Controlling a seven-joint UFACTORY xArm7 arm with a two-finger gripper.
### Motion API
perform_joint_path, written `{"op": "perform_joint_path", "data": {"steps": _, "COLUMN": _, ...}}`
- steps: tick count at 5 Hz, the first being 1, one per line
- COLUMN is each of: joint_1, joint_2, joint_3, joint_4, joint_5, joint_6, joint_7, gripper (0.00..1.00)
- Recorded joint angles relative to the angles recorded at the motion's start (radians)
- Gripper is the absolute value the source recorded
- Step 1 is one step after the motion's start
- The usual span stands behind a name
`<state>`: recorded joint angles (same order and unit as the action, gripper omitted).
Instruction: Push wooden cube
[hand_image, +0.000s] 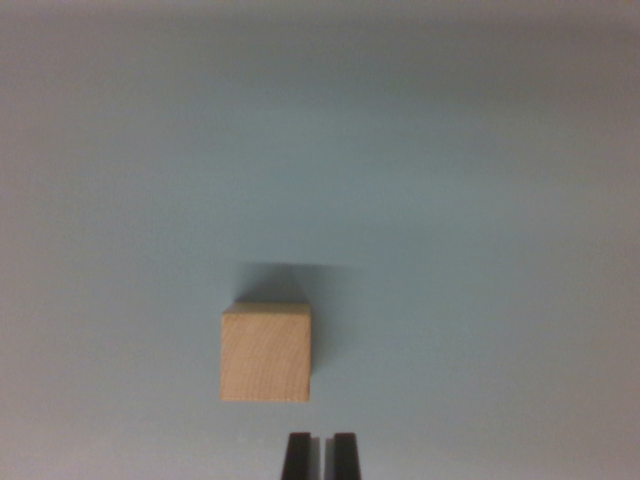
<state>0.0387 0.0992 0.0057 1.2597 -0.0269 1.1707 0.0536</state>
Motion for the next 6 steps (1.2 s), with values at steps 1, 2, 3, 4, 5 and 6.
{"op": "perform_joint_path", "data": {"steps": 1, "joint_1": 0.0023, "joint_2": 0.01, "joint_3": 0.002, "joint_4": -0.04, "joint_5": 0.0004, "joint_6": -0.045, "joint_7": 0.001, "gripper": 0.0}}
{"op": "perform_joint_path", "data": {"steps": 2, "joint_1": 0.0023, "joint_2": 0.01, "joint_3": 0.002, "joint_4": -0.04, "joint_5": 0.0004, "joint_6": -0.045, "joint_7": 0.001, "gripper": 0.0}}
{"op": "perform_joint_path", "data": {"steps": 3, "joint_1": 0.0048, "joint_2": 0.02, "joint_3": 0.003, "joint_4": -0.083, "joint_5": 0.0008, "joint_6": -0.093, "joint_7": 0.003, "gripper": 0.0}}
{"op": "perform_joint_path", "data": {"steps": 4, "joint_1": 0.0048, "joint_2": 0.02, "joint_3": 0.003, "joint_4": -0.083, "joint_5": 0.0008, "joint_6": -0.093, "joint_7": 0.003, "gripper": 0.0}}
{"op": "perform_joint_path", "data": {"steps": 5, "joint_1": 0.0072, "joint_2": 0.03, "joint_3": 0.005, "joint_4": -0.125, "joint_5": 0.0012, "joint_6": -0.14, "joint_7": 0.005, "gripper": 0.0}}
{"op": "perform_joint_path", "data": {"steps": 6, "joint_1": 0.0072, "joint_2": 0.03, "joint_3": 0.005, "joint_4": -0.125, "joint_5": 0.0012, "joint_6": -0.14, "joint_7": 0.005, "gripper": 0.0}}
